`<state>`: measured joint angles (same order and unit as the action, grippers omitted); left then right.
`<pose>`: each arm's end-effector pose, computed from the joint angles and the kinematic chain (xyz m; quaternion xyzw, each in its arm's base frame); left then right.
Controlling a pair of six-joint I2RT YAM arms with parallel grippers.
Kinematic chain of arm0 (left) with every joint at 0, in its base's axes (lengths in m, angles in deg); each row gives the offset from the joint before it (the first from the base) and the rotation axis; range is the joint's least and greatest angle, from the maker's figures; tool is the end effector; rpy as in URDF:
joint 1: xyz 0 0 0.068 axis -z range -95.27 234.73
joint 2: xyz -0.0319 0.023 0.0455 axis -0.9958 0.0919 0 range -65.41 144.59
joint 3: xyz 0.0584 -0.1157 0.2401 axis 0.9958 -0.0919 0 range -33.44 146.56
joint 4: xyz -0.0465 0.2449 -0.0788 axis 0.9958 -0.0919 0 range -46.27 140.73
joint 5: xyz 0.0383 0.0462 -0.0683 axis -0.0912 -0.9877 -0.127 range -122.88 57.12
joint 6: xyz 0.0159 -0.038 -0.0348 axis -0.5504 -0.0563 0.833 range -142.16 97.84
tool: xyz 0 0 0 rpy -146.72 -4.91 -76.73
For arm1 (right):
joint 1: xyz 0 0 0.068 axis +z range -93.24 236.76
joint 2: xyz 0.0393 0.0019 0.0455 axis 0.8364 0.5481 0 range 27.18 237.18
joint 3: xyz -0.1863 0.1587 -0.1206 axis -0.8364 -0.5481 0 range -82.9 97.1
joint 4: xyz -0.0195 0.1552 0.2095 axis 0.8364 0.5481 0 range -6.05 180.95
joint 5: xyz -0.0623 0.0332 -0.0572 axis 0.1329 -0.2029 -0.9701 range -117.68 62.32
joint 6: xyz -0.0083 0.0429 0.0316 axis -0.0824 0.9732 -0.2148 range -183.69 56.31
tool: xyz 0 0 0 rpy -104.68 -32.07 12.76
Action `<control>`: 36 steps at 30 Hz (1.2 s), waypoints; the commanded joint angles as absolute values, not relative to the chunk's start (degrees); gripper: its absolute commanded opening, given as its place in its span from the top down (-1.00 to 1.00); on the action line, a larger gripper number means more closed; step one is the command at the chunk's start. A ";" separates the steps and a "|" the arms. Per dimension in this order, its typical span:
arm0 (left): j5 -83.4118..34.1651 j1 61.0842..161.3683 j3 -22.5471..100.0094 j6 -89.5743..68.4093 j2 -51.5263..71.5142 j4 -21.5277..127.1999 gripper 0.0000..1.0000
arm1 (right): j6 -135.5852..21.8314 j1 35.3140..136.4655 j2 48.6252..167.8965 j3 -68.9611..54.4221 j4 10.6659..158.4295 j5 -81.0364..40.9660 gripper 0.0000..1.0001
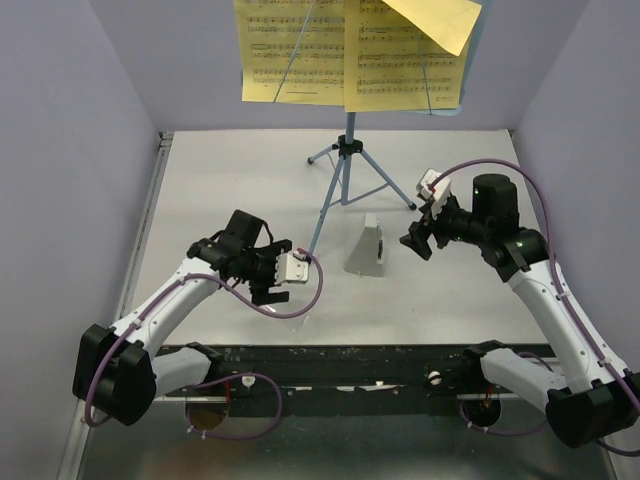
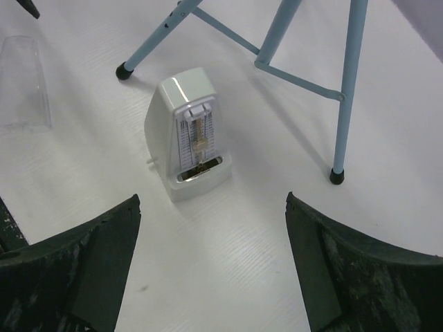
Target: Pack up the instrument practice props
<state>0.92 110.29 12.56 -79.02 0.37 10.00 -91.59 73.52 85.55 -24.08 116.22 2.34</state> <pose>0.1840 -0.1100 0.2376 0.6653 0.6474 -0.2051 0.3102 0.2008 0.0790 0.3450 -0.4371 0.7329 0.1796 0.4894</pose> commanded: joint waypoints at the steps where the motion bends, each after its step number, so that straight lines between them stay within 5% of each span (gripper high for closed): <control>1: 0.87 109.95 12.27 -91.15 2.52 1.08 -0.79 | -89.97 73.37 85.45 -22.96 120.07 0.36 -0.84; 10: 1.93 110.74 11.92 -104.07 9.37 -2.89 -0.66 | -89.71 73.37 87.47 -20.85 120.25 2.12 -0.84; 23: -2.65 117.07 10.41 -101.36 17.20 9.95 -0.43 | -89.71 73.37 84.75 -23.14 120.43 1.33 -0.84; 36: -2.38 124.45 24.38 -91.25 32.39 7.94 0.01 | -89.44 73.37 84.48 -23.93 121.48 2.73 -0.84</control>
